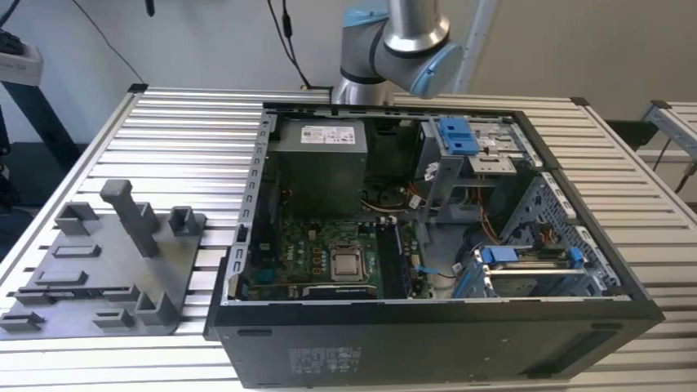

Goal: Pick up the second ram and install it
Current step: 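Pick up the second ram and move it above second insertion slot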

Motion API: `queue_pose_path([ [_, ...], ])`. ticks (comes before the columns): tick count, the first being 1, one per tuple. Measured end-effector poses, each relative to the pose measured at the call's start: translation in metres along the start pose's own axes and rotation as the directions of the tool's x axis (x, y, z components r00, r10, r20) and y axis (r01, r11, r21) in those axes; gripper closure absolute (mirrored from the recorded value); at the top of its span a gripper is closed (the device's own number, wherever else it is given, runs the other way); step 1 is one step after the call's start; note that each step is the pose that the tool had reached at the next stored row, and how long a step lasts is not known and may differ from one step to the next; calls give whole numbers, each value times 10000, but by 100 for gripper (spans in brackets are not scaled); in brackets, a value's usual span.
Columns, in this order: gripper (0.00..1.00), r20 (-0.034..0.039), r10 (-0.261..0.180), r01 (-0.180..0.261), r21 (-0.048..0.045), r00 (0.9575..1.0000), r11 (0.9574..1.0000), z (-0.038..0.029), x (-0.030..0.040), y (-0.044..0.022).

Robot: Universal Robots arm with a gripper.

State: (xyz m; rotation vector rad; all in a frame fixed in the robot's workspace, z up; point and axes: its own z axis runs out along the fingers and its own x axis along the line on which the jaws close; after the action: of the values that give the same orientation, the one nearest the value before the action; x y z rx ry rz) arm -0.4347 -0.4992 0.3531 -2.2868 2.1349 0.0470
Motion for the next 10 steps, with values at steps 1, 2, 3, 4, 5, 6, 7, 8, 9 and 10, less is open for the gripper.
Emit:
queue_pose_path([
  [1, 76, -1, 1, -1, 0, 10000, 10000, 0, 0, 0],
  [2, 70, 0, 0, 0, 0, 10000, 10000, 0, 0, 0],
  [3, 64, 0, 0, 0, 0, 10000, 10000, 0, 0, 0],
  [4, 64, 0, 0, 0, 0, 10000, 10000, 0, 0, 0],
  [5, 58, 0, 0, 0, 0, 10000, 10000, 1, 0, 0],
  [6, 53, 0, 0, 0, 0, 10000, 10000, 1, 0, 0],
  [7, 53, 0, 0, 0, 0, 10000, 10000, 1, 0, 0],
  [8, 53, 0, 0, 0, 0, 10000, 10000, 1, 0, 0],
  [9, 46, 0, 0, 0, 0, 10000, 10000, 1, 0, 0],
  [10, 46, 0, 0, 0, 0, 10000, 10000, 1, 0, 0],
])
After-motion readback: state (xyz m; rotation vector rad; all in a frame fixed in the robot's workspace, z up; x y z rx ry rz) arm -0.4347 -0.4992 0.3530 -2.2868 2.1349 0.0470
